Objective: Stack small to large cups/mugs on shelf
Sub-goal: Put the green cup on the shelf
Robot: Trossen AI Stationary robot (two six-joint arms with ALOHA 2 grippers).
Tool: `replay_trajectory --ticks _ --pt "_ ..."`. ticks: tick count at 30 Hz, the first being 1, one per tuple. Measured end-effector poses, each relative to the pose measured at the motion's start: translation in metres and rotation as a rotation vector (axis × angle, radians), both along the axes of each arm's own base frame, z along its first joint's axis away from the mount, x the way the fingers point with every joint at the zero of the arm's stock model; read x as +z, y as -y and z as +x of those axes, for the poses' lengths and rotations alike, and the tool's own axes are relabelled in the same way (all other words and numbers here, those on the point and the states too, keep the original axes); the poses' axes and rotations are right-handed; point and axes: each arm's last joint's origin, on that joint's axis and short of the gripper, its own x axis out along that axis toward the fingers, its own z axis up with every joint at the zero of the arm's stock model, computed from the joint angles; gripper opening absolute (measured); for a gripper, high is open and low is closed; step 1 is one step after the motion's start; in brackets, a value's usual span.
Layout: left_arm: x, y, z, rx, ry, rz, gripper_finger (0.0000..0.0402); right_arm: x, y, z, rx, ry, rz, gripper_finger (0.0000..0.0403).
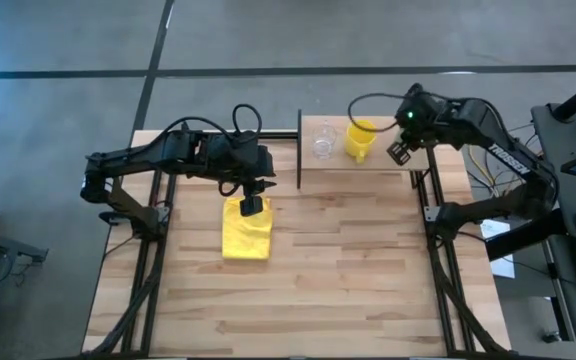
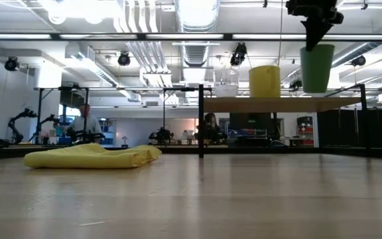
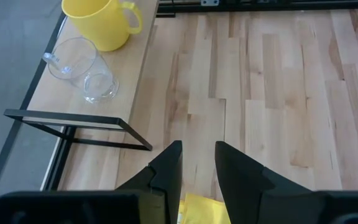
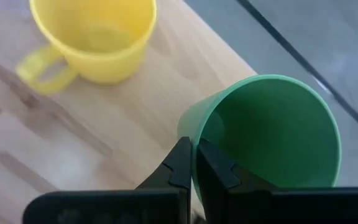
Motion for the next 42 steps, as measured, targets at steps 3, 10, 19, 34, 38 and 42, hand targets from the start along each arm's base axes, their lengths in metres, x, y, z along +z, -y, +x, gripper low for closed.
replay_trajectory --ticks 3,10,19,34,38,42 --pt "0.0 0.0 0.0 0.0 0.0 0.0 0.0082 0.002 0.009 0.0 0.023 0.07 0.025 0.0008" --pt "0.0 0.0 0.0 0.001 0.0 -0.001 0.0082 0.0 0.018 -0.006 0.025 0.05 0.04 0.0008" --pt "0.0 0.0 0.0 0.001 -0.001 -0.001 0.0082 -0.003 0.017 -0.012 0.053 0.016 0.117 0.0008" --pt "-0.001 0.0 0.0 0.001 -0.001 -0.002 0.0082 -0.009 0.024 -0.003 0.092 0.003 0.166 0.0009" --pt "0.0 0.0 0.0 0.001 -0.001 -0.002 0.0082 -0.012 0.027 0.002 0.093 -0.007 0.171 0.0009" --pt "-0.001 0.0 0.0 0.001 -0.001 -0.002 0.0082 -0.013 0.029 0.003 0.084 -0.009 0.168 0.0009"
